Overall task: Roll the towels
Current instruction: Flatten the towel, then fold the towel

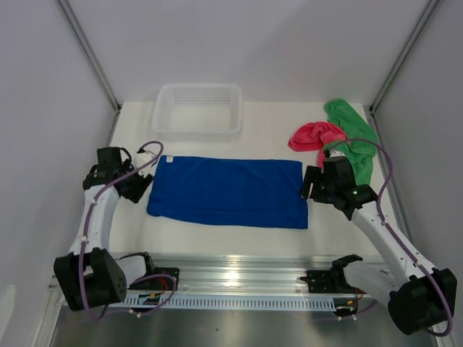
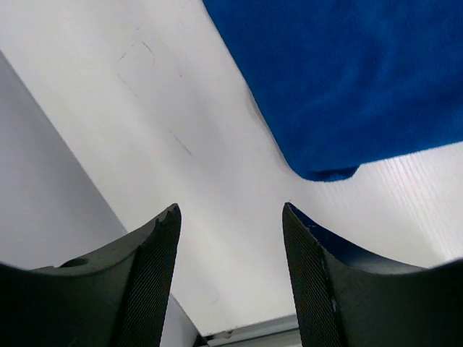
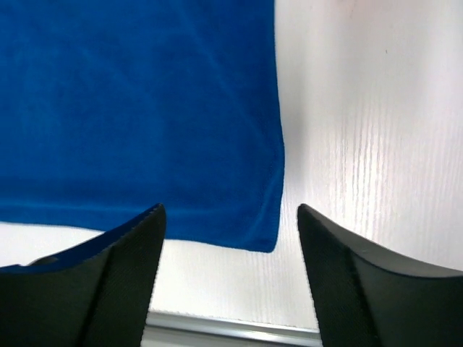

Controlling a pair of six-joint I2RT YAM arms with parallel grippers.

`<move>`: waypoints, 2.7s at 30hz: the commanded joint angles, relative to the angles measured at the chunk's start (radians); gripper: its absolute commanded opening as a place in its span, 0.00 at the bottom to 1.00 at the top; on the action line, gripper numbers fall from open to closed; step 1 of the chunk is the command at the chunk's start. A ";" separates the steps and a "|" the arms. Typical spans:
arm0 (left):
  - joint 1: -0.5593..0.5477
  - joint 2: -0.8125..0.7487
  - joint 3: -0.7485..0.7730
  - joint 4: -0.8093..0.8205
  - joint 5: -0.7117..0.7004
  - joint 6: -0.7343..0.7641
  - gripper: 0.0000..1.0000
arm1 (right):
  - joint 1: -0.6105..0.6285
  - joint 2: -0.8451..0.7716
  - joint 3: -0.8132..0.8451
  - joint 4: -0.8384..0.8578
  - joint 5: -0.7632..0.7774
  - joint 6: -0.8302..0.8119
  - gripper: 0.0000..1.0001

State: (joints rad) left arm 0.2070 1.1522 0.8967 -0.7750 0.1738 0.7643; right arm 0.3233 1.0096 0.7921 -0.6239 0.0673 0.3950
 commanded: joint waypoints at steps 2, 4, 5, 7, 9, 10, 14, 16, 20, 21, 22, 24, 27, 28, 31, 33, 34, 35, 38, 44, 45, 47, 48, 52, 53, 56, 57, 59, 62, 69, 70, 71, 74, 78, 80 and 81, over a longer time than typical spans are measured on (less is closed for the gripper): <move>-0.012 -0.179 -0.067 -0.053 -0.004 0.144 0.62 | -0.001 0.039 0.125 -0.045 -0.055 -0.137 0.85; -0.021 -0.238 -0.128 -0.029 0.003 0.185 0.62 | 0.000 0.072 0.209 -0.071 -0.085 -0.145 0.85; -0.050 -0.274 -0.143 -0.014 0.000 0.202 0.60 | 0.002 0.087 0.234 -0.079 -0.095 -0.151 0.86; -0.148 -0.290 -0.186 0.029 -0.042 0.222 0.56 | 0.002 0.125 0.280 -0.114 -0.110 -0.162 0.88; -0.228 -0.273 -0.193 0.034 -0.106 0.243 0.53 | 0.003 0.135 0.315 -0.129 -0.115 -0.195 0.89; -0.283 -0.263 -0.190 0.017 -0.114 0.250 0.53 | 0.003 0.132 0.317 -0.125 -0.110 -0.200 0.88; -0.308 -0.241 -0.182 -0.084 -0.051 0.389 0.53 | -0.004 0.119 0.305 -0.093 -0.173 -0.237 0.84; -0.308 -0.238 -0.191 -0.115 -0.010 0.574 0.52 | -0.006 0.129 0.285 -0.036 -0.190 -0.242 0.79; -0.296 -0.163 -0.144 -0.211 -0.022 0.848 0.45 | -0.006 0.176 0.291 0.050 -0.296 -0.292 0.73; -0.278 -0.134 -0.116 -0.278 -0.007 0.909 0.45 | -0.006 0.182 0.294 0.059 -0.307 -0.307 0.72; -0.238 -0.068 -0.060 -0.326 0.048 0.944 0.45 | -0.007 0.188 0.295 0.062 -0.317 -0.335 0.70; -0.212 -0.014 0.005 -0.398 0.108 0.989 0.49 | -0.016 0.202 0.292 0.058 -0.372 -0.370 0.68; -0.210 0.037 -0.031 -0.391 0.133 1.032 0.51 | -0.032 0.204 0.266 0.059 -0.432 -0.392 0.69; -0.210 0.038 -0.041 -0.353 0.136 1.050 0.51 | -0.044 0.204 0.260 0.053 -0.452 -0.393 0.70; -0.163 0.066 -0.067 -0.310 0.132 1.158 0.50 | -0.066 0.202 0.245 0.047 -0.494 -0.453 0.73; -0.156 0.098 -0.074 -0.322 0.138 1.224 0.49 | -0.084 0.199 0.239 0.047 -0.485 -0.472 0.73; -0.158 0.104 -0.099 -0.322 0.139 1.234 0.49 | -0.092 0.202 0.236 0.049 -0.466 -0.475 0.73; -0.158 0.106 -0.110 -0.296 0.148 1.239 0.48 | -0.102 0.202 0.233 0.049 -0.460 -0.478 0.73; -0.158 0.116 -0.137 -0.232 0.132 1.216 0.44 | -0.113 0.216 0.236 0.043 -0.448 -0.478 0.73; -0.156 0.156 -0.159 -0.190 0.127 1.196 0.41 | -0.115 0.248 0.237 0.001 -0.452 -0.493 0.68; -0.155 0.161 -0.165 -0.178 0.118 1.186 0.40 | -0.115 0.250 0.240 -0.010 -0.442 -0.502 0.68; -0.153 0.164 -0.171 -0.167 0.113 1.159 0.39 | -0.115 0.247 0.240 -0.022 -0.410 -0.525 0.68; -0.153 0.162 -0.179 -0.165 0.113 1.155 0.39 | -0.115 0.242 0.239 -0.017 -0.402 -0.533 0.68; -0.141 0.162 -0.193 -0.133 0.104 1.136 0.37 | -0.115 0.241 0.239 -0.008 -0.385 -0.568 0.67; -0.138 0.171 -0.191 -0.124 0.096 1.132 0.37 | -0.115 0.244 0.242 -0.005 -0.385 -0.571 0.67; -0.133 0.190 -0.168 -0.127 0.079 1.126 0.37 | -0.115 0.257 0.246 -0.010 -0.386 -0.565 0.67; -0.132 0.198 -0.163 -0.132 0.079 1.127 0.36 | -0.115 0.262 0.246 -0.011 -0.388 -0.562 0.67; -0.132 0.205 -0.153 -0.133 0.072 1.130 0.36 | -0.115 0.267 0.243 -0.010 -0.388 -0.561 0.66; -0.132 0.211 -0.148 -0.150 0.076 1.135 0.33 | -0.113 0.276 0.243 -0.013 -0.376 -0.565 0.66; -0.130 0.230 -0.148 -0.124 0.046 1.069 0.08 | -0.040 0.316 0.279 -0.086 -0.268 -0.726 0.79; -0.132 0.236 -0.144 -0.125 0.043 1.055 0.01 | -0.040 0.313 0.274 -0.109 -0.267 -0.775 0.81; -0.130 0.234 -0.127 -0.125 0.041 1.022 0.01 | -0.040 0.296 0.268 -0.123 -0.268 -0.804 0.81; -0.127 0.219 -0.090 -0.147 0.061 0.965 0.01 | -0.026 0.235 0.216 -0.223 -0.310 -0.963 0.83; -0.113 0.167 -0.085 -0.161 0.124 0.929 0.01 | 0.020 0.187 0.098 -0.247 -0.346 -1.131 0.76; -0.115 0.149 -0.104 -0.156 0.144 0.919 0.01 | 0.046 0.207 0.037 -0.224 -0.340 -1.173 0.68; -0.115 0.130 -0.114 -0.153 0.150 0.915 0.01 | 0.052 0.240 0.029 -0.220 -0.336 -1.203 0.60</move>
State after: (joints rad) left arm 0.0814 1.3357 0.7853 -0.9066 0.2493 1.7199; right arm 0.3508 1.2076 0.8715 -0.8169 -0.2565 -0.6476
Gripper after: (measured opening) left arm 0.009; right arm 0.658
